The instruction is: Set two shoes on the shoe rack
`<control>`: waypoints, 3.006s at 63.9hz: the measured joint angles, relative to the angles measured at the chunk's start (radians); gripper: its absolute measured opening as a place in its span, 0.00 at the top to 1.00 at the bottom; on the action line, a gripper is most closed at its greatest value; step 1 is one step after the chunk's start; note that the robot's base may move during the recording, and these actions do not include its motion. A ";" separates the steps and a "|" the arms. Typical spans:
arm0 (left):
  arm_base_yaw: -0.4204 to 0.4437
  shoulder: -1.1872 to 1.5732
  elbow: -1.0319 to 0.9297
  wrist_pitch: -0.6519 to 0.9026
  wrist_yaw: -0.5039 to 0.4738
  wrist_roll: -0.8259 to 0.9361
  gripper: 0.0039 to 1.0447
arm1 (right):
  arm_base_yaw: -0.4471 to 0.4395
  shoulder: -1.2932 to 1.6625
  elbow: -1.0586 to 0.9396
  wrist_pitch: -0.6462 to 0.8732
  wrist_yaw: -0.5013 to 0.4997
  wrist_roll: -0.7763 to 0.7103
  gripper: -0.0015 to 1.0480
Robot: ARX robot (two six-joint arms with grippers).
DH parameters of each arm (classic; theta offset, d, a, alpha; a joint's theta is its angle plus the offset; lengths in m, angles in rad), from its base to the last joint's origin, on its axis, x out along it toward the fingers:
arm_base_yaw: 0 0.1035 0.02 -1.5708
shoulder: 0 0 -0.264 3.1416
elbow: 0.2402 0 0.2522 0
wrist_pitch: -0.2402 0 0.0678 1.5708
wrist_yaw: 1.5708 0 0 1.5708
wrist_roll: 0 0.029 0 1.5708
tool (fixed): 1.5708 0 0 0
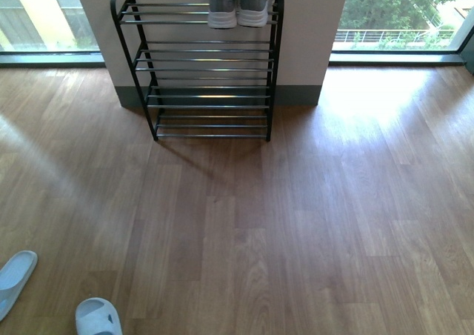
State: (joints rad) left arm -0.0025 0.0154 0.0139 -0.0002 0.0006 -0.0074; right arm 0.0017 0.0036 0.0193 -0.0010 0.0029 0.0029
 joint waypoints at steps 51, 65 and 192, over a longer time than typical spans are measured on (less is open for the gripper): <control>0.000 0.000 0.000 0.000 -0.003 0.000 0.09 | 0.000 -0.001 0.000 0.000 -0.006 0.000 0.09; 0.000 0.000 0.000 0.000 -0.003 0.000 0.09 | 0.000 -0.001 0.000 0.000 -0.003 0.000 0.09; 0.000 0.000 0.000 0.000 -0.002 0.000 0.09 | 0.000 -0.001 0.000 0.000 -0.003 0.000 0.09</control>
State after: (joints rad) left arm -0.0025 0.0154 0.0139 -0.0006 -0.0010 -0.0071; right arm 0.0013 0.0029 0.0193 -0.0013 -0.0002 0.0029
